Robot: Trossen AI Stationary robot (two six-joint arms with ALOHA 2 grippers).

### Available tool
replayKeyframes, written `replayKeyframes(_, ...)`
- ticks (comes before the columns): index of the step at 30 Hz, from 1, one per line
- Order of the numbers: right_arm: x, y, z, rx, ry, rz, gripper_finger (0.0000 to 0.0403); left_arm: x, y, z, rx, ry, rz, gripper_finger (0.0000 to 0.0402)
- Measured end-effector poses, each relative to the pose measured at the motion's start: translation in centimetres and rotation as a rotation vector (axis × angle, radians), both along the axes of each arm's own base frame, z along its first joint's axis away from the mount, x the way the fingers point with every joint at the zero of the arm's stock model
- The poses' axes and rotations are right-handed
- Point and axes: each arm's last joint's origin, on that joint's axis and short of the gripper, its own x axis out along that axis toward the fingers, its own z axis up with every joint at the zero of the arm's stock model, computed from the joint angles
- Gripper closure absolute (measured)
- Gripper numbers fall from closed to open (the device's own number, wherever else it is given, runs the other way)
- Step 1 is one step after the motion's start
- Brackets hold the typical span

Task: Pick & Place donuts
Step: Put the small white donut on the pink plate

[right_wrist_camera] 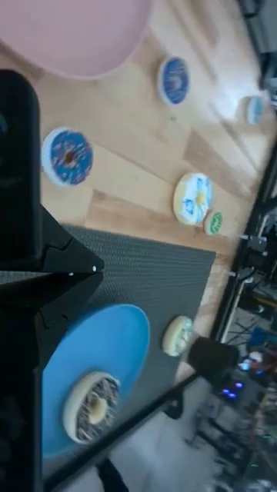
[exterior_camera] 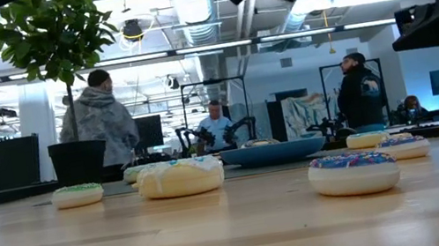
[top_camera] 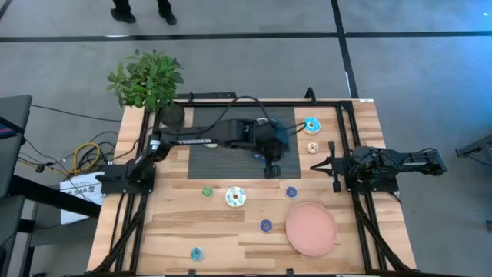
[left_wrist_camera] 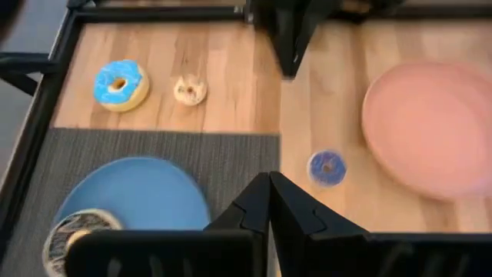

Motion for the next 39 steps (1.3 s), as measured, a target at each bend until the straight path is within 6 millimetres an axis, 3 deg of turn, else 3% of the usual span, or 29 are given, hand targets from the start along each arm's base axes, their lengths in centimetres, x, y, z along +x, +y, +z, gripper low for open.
replayKeyframes(8, 0.0, 0.0, 0.0, -0.009, 0.0, 0.004, 0.0403, -0.3, -0.6, -0.3, -0.023, 0.035, 0.025, 0.0401)
replayKeyframes(20, 0.0, 0.0, 0.1, 0.379, -0.007, -0.113, 0.0403, -1.9, 0.1, -1.1, 0.004, 0.223, -0.033, 0.0401)
replayKeyframes(27, 0.1, 0.0, 0.2, 0.492, -0.016, -0.146, 0.0403, -2.5, -0.1, -4.1, 0.0, 0.289, -0.026, 0.0401)
replayKeyframes(32, 0.2, 0.0, 0.4, 0.542, -0.04, -0.164, 0.0403, -4.9, -0.7, -6.4, -0.077, 0.2, 0.003, 0.0401)
replayKeyframes(39, 0.3, -0.2, 1.1, 0.538, -0.14, -0.235, 0.0403, -12.3, -2.3, -8.1, -0.136, -0.008, 0.047, 0.0401)
